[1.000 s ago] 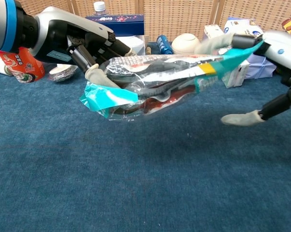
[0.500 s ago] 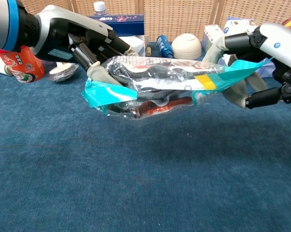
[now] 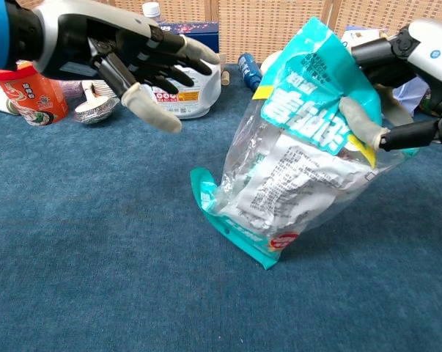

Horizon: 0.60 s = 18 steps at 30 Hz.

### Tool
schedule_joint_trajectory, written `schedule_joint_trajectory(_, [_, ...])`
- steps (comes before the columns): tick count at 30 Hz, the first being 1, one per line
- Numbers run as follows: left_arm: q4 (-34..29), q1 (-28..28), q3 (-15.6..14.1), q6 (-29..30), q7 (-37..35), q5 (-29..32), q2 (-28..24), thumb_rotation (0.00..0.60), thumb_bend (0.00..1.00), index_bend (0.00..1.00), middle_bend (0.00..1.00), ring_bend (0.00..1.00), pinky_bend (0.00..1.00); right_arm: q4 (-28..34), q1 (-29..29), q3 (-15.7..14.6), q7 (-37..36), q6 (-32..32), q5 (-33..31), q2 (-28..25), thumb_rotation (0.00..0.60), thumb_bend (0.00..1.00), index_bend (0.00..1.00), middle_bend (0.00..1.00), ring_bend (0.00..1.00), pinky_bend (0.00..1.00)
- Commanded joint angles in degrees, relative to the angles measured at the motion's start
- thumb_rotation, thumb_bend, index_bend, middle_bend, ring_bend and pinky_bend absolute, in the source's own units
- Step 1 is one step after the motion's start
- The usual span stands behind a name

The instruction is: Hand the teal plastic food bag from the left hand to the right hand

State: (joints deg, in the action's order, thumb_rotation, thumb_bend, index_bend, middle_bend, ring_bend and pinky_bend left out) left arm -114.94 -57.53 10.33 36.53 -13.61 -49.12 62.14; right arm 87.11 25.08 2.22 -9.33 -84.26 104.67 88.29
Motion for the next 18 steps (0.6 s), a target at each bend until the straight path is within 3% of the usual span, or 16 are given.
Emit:
schedule_joint_trajectory(1, [-0.51, 0.72, 0.21, 0.58, -0.01, -0.54, -0.73, 0.600, 0.00, 0.00, 0.00, 0.00, 0.00, -0.23, -0.04, 0.02, -0.21, -0.08, -0.32, 0.01, 0.600, 0.99, 0.83, 0.79, 0.71, 0.83])
schedule_joint_trajectory(6, [-1.73, 2.72, -0.17, 2.11, 0.96, -2.71, -3.84, 0.600, 0.00, 0.00, 0.00, 0.00, 0.00, -0.16, -0.09, 0.15, -0.61, -0.28, -0.86, -0.36, 0.600, 0.99, 0.83, 0.79, 0.71, 0.83])
schedule_joint_trajectory(10, [-2.30, 5.29, -3.80, 5.38, 7.72, -6.28, -9.12, 0.600, 0.00, 0.00, 0.00, 0.00, 0.00, 0.51, -0.11, 0.63, -0.37, -0.64, -1.29, -1.01, 0.600, 0.99, 0.83, 0.79, 0.71, 0.83])
schedule_joint_trajectory(15, [-2.90, 11.80, -8.49, 15.29, 15.33, -10.28, -13.36, 0.600, 0.00, 0.00, 0.00, 0.00, 0.00, 1.84, -0.08, 1.26, 0.26, -0.99, -1.67, -1.88, 0.600, 0.99, 0.83, 0.79, 0.71, 0.83])
schedule_joint_trajectory(18, [-1.58, 16.50, -10.36, 20.50, 15.29, -12.91, -14.49, 0.600, 0.00, 0.00, 0.00, 0.00, 0.00, 3.11, -0.05, 1.56, 0.72, -1.18, -1.70, -2.53, 0.600, 0.99, 0.83, 0.79, 0.71, 0.83])
